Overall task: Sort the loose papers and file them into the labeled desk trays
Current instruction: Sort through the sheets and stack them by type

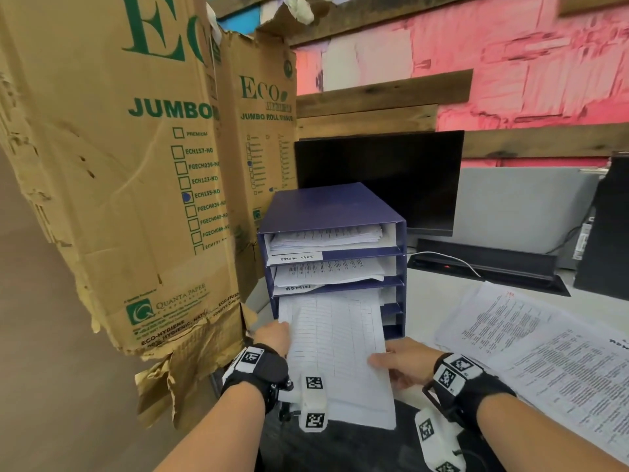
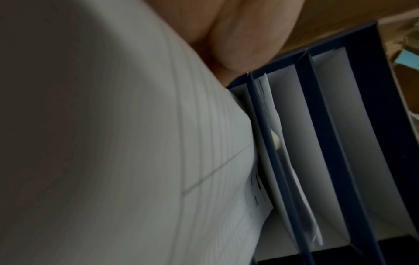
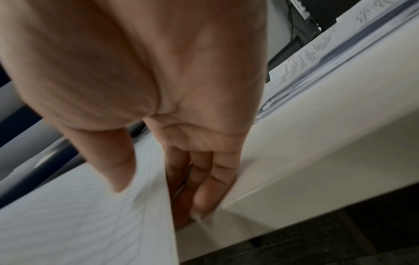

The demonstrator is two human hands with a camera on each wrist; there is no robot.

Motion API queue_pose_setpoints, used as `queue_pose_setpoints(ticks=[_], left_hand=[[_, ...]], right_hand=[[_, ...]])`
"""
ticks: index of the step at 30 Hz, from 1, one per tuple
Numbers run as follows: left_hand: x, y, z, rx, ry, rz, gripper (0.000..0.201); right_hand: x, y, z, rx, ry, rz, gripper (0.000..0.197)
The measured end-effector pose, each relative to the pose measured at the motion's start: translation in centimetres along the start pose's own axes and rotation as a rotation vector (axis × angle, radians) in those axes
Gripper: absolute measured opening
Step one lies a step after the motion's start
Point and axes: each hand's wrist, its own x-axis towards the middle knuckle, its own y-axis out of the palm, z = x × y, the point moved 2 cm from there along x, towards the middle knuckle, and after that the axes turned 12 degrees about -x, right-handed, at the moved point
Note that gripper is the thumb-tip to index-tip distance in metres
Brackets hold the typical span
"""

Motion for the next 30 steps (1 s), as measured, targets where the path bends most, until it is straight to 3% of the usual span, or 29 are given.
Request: queue_pose_setpoints(ticks=[2, 3, 7, 8, 10, 11, 13, 18, 23, 25, 27, 30], left_hand=[[0.4, 0.1, -0.5, 0.025, 0.023, 0.02, 0.033], [0.7, 0.0, 0.0, -0.021, -0.041, 0.023, 0.033], [2.0, 0.9, 1.5, -0.439, -0.125, 0.073, 0.048], [1.5, 1.0, 1.7, -0.483, -0.167, 0.123, 0.053], [0.0, 1.1, 1.9, -0.472, -0.276, 0.271, 0.042], [-0.5, 1.2, 1.8, -0.463, -0.299, 0.325, 0.032], [-0.4, 1.3, 1.8, -0.499, -0.273, 0.294, 0.023], [0.6, 1.7, 0.0, -0.894, -0.284, 0.109, 0.05], [-0.6, 1.4, -2.5, -1.325, -0.3, 0.178, 0.051], [-0.3, 1.7, -2.6, -1.305, -0.265, 0.196, 0.053], [0.1, 1.9, -2.2, -1.137, -0.206, 0.158, 0.047], [1.0, 2.0, -1.7, -0.896, -0.178, 0.107, 0.012]], right_hand=[[0.5, -0.2, 0.2, 0.019, -0.003, -0.025, 0.017], [0.9, -0.6, 0.2, 0.041, -0.002, -0.068, 0.018], [2.5, -2.7, 0.2, 0.08, -0.035, -0.394, 0.016], [2.8, -3.1, 0.2, 0.139, -0.034, -0.457, 0.017], [3.7, -3.9, -0.2, 0.249, -0.021, -0.537, 0.016], [3.6, -4.1, 0.1, 0.278, 0.002, -0.55, 0.018], [2.8, -3.9, 1.1, 0.355, 0.006, -0.533, 0.021], [0.7, -3.1, 1.7, 0.415, 0.033, -0.275, 0.019], [1.1, -3.8, 1.8, 0.586, -0.066, -0.37, 0.025], [1.6, -3.6, 2.4, 0.677, -0.111, -0.369, 0.036], [2.1, -3.2, 3.0, 0.749, -0.144, -0.373, 0.043], [2.4, -2.7, 3.4, 0.642, -0.179, -0.387, 0.049]])
